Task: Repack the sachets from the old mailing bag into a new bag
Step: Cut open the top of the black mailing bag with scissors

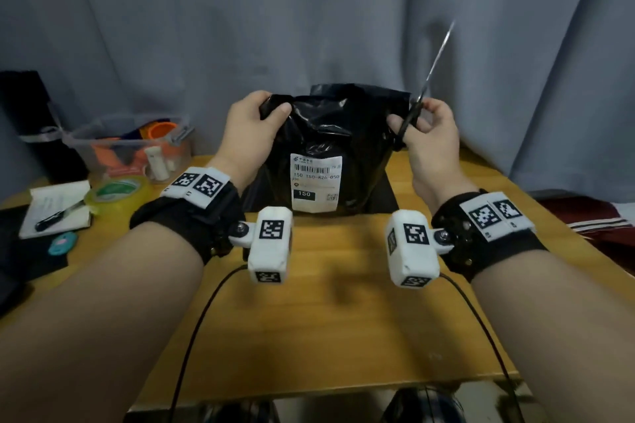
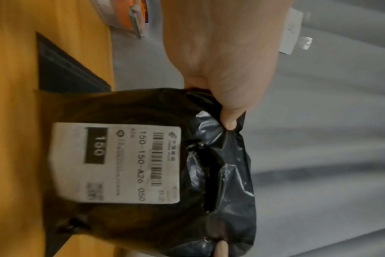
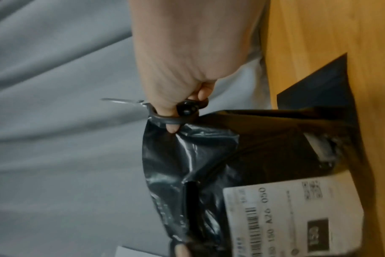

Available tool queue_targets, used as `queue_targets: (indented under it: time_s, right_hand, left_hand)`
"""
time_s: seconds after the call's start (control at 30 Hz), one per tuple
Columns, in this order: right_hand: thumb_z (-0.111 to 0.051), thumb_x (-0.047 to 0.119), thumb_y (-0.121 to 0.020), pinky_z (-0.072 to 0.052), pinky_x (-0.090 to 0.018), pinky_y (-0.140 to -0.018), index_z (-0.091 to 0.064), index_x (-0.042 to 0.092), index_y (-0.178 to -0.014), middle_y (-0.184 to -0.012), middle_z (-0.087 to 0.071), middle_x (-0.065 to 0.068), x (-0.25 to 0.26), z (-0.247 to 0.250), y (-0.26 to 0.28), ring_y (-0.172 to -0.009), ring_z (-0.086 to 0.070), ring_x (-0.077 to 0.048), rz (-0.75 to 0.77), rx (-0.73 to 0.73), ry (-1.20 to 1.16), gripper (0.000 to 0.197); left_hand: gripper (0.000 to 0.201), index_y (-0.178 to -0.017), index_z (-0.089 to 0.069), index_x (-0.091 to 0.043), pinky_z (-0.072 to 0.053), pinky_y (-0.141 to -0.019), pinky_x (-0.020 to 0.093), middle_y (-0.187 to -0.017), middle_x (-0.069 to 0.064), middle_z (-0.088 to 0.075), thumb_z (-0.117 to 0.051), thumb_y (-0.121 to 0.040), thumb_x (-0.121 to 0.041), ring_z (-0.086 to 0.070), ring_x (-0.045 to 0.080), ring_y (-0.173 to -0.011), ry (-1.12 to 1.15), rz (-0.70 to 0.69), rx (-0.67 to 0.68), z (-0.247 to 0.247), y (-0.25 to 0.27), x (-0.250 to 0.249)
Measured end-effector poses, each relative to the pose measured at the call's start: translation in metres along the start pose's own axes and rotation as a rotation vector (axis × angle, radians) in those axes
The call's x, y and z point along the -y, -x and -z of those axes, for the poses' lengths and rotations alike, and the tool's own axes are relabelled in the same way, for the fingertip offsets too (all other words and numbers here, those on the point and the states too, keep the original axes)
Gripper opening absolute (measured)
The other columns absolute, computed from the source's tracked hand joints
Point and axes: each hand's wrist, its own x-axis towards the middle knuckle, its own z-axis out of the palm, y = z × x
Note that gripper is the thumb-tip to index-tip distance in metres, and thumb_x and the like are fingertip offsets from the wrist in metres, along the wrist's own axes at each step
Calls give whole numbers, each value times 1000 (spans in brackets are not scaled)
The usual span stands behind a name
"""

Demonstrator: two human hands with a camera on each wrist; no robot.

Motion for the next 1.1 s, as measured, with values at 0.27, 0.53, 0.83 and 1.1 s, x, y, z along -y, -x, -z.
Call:
queue_targets:
  time_s: [0.27,0.53,0.83,1.1]
  right_hand:
    - [-65,-4,-82,-54,-20,-63,-45,18,-111,-88,-64,3,9,17,6,-77,-65,-5,-27,25,82,42]
    - [-63,-6,-83,-51,-11,-58,-45,7,-122,-92,-66,-4,0,18,12,-79,-66,-11,-90,59,102,45]
    - [-61,-9,-83,-56,-22,-62,-44,6,-120,-91,-63,-6,10,-2,12,-82,-63,-21,-59,190,144,44]
    - [-61,-8,-83,-52,-12,-54,-44,8,-116,-89,-64,-6,16,7,4,-76,-64,-13,-57,275,179,41]
  left_hand:
    - [4,-92,-62,-13,-51,-73,26,-84,0,-64,-60,-90,-16,-63,17,-83,-137,-52,19,2,5,2]
    - [15,-98,-64,-5,-50,-80,30,-89,3,-63,-61,-90,-17,-59,15,-84,-305,3,112,-5,2,11]
    - [71,-139,-37,-30,-22,-111,43,-146,-4,-39,-62,-79,-58,-33,21,-136,-767,-171,404,-35,-14,-25]
    - [12,-91,-68,-25,-39,-104,46,-78,-12,-62,-65,-86,-35,-60,14,-87,-654,-158,503,-29,-24,-30]
